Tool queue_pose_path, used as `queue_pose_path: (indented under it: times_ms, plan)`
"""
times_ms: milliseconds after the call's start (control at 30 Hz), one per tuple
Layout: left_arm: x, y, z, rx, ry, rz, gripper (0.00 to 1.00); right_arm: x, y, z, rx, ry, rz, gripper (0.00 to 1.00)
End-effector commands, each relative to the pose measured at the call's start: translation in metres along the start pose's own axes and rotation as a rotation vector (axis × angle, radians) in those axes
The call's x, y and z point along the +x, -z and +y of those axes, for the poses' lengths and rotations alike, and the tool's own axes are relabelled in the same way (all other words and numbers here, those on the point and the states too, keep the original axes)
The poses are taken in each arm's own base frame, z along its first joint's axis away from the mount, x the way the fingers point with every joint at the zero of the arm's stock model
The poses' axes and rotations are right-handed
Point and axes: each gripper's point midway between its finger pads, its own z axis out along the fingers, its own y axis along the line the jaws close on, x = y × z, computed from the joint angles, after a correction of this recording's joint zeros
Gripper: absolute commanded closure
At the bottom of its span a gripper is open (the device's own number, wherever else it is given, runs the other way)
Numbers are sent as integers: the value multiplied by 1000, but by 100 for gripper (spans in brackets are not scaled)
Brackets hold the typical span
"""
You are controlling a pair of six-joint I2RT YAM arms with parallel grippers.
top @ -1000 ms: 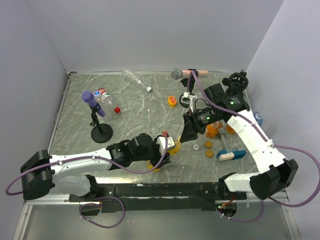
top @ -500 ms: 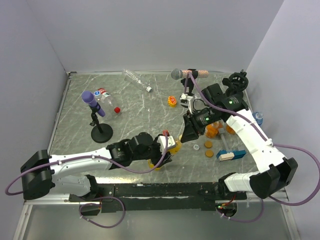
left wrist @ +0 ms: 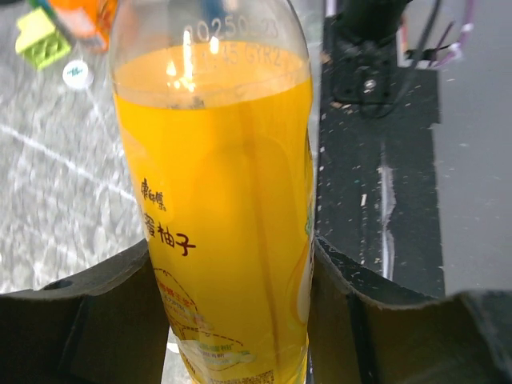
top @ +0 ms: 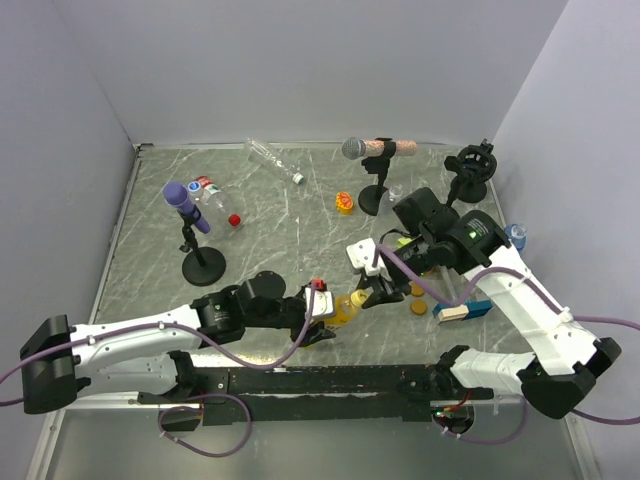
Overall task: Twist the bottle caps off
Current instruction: Unscrew the bottle cap from the plastic bottle.
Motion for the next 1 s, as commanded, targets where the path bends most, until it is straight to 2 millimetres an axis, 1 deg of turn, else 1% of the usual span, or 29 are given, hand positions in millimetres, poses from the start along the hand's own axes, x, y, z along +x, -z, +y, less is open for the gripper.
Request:
queue_pose_path:
  times_ms: [0,33,100,167,200,233,267,300,333,367,400,467,500,567,633,667,700,767,900,967]
  plan:
    - [-38,6,-7,43,-97,-151,93,-31,1,-7,-17,220,-61,93]
    - [-36,6,-6,36,-92,-152,93,-30,0,-9,-9,183,-58,91]
    - [-33,5,-5,27,-85,-150,93,-27,-5,-14,12,97,-59,86]
    - [-31,4,-3,15,-74,-147,93,-32,-3,-21,61,-12,-79,67]
    - [-30,4,-2,8,-70,-144,93,-35,-1,-22,74,-57,-85,55]
    - [-29,3,0,-3,-62,-137,93,-43,4,-22,83,-95,-101,39]
    - [-27,2,1,-8,-54,-127,93,-50,12,-24,100,-158,-131,27]
    - [-26,2,2,-13,-48,-122,93,-62,22,-23,98,-211,-182,20]
    - [-25,2,3,-19,-37,-118,93,-70,35,-20,93,-249,-224,16]
    - [-26,2,4,-28,-29,-118,93,-75,44,-21,98,-293,-253,13]
    - [-27,2,8,-48,-18,-123,93,-76,54,-24,119,-357,-275,12]
    - [-28,1,13,-81,6,-123,93,-67,61,-27,150,-474,-281,12]
    - [-30,1,18,-109,28,-126,93,-57,61,-32,181,-557,-263,12]
    - [-33,-1,24,-146,60,-131,94,-31,50,-33,211,-711,-213,13]
    - [-36,-4,30,-177,84,-140,94,-13,44,-34,252,-789,-179,12]
    - [-38,-5,33,-198,84,-144,94,-7,41,-33,263,-815,-162,12]
    - [-39,-8,34,-205,128,-148,94,-2,40,-34,274,-829,-144,12]
    - [-41,-12,37,-217,137,-144,94,4,39,-38,296,-853,-116,14]
    - [-46,-22,40,-225,150,-132,94,14,26,-41,269,-901,-46,24]
    - [-48,-25,41,-225,149,-129,94,19,21,-45,266,-918,-24,26]
